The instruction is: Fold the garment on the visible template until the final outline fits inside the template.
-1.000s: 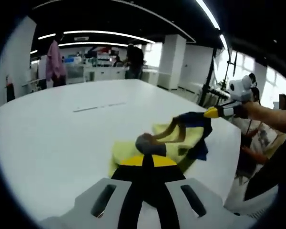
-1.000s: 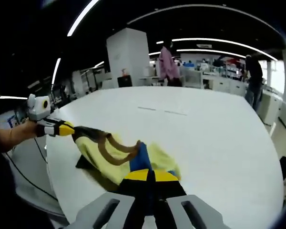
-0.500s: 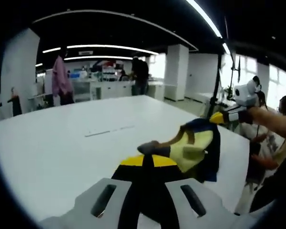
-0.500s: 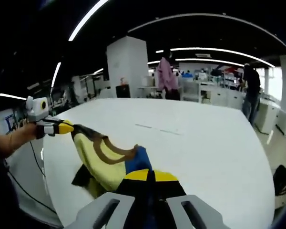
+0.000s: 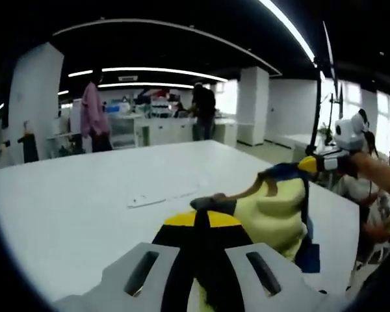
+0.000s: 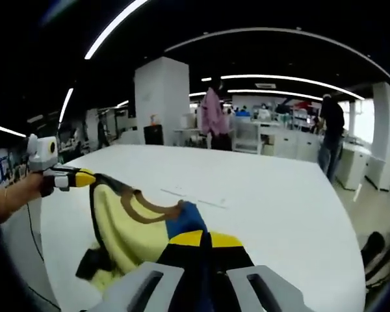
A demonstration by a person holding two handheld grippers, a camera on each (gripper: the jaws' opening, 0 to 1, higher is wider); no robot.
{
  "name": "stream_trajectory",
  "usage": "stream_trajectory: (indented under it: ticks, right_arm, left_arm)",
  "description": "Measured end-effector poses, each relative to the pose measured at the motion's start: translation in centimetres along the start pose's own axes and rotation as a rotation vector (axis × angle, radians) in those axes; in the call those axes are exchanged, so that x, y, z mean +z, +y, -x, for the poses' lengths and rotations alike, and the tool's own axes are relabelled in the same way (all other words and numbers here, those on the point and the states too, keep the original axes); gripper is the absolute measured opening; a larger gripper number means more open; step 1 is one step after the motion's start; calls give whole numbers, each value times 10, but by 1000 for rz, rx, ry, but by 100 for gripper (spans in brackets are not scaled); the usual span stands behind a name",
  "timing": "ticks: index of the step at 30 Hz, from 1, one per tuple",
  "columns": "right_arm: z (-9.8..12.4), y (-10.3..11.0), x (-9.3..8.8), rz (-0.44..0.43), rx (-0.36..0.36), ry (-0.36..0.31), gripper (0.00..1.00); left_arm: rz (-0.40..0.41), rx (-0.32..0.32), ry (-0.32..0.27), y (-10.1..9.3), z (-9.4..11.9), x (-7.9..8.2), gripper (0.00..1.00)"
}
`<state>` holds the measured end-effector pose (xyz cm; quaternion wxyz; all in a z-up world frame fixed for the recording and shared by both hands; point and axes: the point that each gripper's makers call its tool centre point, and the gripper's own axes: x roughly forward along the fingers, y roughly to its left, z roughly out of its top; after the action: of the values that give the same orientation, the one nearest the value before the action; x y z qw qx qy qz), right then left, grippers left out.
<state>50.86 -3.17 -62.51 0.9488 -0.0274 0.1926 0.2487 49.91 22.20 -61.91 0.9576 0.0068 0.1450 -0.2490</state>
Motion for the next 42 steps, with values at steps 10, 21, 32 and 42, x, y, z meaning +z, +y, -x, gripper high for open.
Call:
stream_trajectory:
  ticks: [10, 21, 32, 42]
  right_arm:
    - [-58, -28, 3, -30, -72, -1, 0]
    - [-125, -56, -34, -116, -128, 69, 0]
    - [-162, -70, -70, -196, -176, 146, 0]
    - [-167, -72, -91, -198, -175, 210, 0]
  left_arm:
    - [10, 82, 36, 40, -56, -15, 0]
    - [-7, 131, 122, 68, -111, -54, 1]
    - [-73, 128, 240, 79, -138, -93, 1]
    - [-126, 126, 298, 84, -142, -110, 2]
